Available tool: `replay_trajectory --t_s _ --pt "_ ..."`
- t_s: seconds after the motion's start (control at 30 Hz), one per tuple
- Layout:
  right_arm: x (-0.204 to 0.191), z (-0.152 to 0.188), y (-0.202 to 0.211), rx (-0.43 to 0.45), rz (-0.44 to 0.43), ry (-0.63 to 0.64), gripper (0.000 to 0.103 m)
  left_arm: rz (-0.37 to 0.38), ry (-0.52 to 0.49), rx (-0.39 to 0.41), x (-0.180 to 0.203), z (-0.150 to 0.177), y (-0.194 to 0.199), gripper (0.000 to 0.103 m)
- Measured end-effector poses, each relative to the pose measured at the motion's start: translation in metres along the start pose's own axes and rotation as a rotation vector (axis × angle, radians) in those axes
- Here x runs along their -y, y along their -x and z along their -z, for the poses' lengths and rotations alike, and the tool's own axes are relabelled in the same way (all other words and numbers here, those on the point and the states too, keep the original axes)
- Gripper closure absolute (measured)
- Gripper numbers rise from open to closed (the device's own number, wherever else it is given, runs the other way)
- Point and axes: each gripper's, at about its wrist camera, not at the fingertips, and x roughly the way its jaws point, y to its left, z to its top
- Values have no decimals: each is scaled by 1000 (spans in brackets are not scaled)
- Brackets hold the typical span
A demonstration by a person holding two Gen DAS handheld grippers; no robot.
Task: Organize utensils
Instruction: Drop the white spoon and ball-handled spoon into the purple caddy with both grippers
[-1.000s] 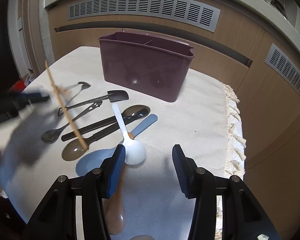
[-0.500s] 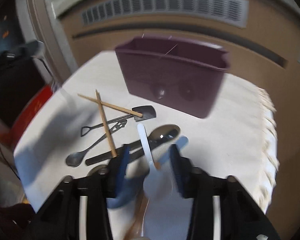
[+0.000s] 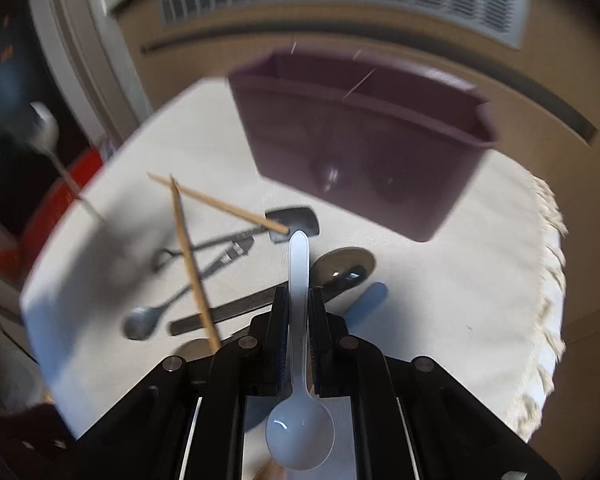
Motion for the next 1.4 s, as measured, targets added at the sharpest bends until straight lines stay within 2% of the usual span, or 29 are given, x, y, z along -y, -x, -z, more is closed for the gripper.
replay_trajectory --t_s 0.13,0.23,0.33,0.43,0.5,0.57,0.67,0.8,1.03,1.13,1.23,1.33,1.4 --pt "14 5 41 107 -12 -73 95 30 0 3 8 -5 -5 81" --pt "20 -4 65 200 7 -109 95 72 -4 35 18 -30 -3 81" --pt "20 -25 106 387 76 -108 95 105 -17 121 28 -66 9 81" --pt "18 -57 145 635 190 -104 95 139 -10 181 33 -103 11 81" --pt "18 -72 151 751 239 -106 95 164 13 198 32 -120 3 81" --pt "23 -88 142 803 267 -125 95 182 33 206 25 -135 -14 81" --pt "38 -111 117 803 226 -170 95 173 46 179 18 -146 -43 81" --pt "62 -127 78 750 143 -241 95 162 75 139 5 -147 -77 81" --pt "78 -129 38 699 109 -254 95 140 100 89 -16 -133 -117 81" --pt "82 -124 21 599 81 -265 90 132 100 60 -19 -123 -126 81" --pt "90 -111 17 545 36 -292 90 66 60 46 -13 -114 -128 79" --pt "86 -92 31 545 78 -288 89 67 38 74 -8 -111 -115 79" --pt "78 -79 47 549 147 -268 88 80 40 98 -8 -112 -101 78"
